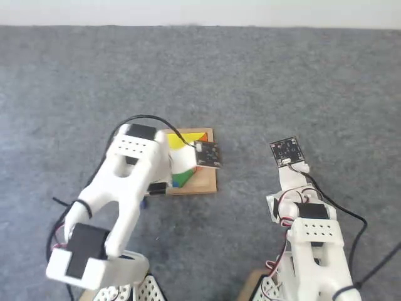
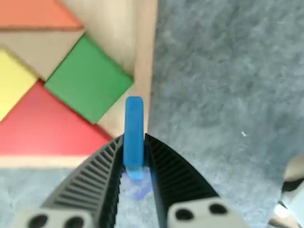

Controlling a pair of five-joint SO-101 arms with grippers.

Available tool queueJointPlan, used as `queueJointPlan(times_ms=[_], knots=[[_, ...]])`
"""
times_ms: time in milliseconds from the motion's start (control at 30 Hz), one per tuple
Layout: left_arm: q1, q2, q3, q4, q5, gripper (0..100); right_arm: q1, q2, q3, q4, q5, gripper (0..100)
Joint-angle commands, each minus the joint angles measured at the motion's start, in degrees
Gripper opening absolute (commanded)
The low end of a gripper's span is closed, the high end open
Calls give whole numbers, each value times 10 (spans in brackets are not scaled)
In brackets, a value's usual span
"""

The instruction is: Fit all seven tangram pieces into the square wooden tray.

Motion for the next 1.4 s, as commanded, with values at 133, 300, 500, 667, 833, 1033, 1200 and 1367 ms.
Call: queueJointPlan(times_ms=[133, 300, 500, 667, 833, 1033, 1200, 1367], knots=[[7, 4, -5, -4, -4, 13, 6, -9, -2, -9, 6, 62], [-12, 5, 0, -34, -4, 13, 6, -9, -2, -9, 6, 62], [-12, 5, 0, -35, -4, 15, 6, -9, -2, -9, 6, 62], [-13, 5, 0, -35, -4, 16, 6, -9, -2, -9, 6, 62], [-37, 5, 0, -64, 4, 70, 6, -9, -2, -9, 6, 62], [-41, 5, 1, -74, 9, 119, 6, -9, -2, -9, 6, 62], [-43, 5, -3, -76, 9, 119, 6, -9, -2, -9, 6, 62], [-45, 4, -27, -70, 11, 119, 6, -9, -2, -9, 6, 62]])
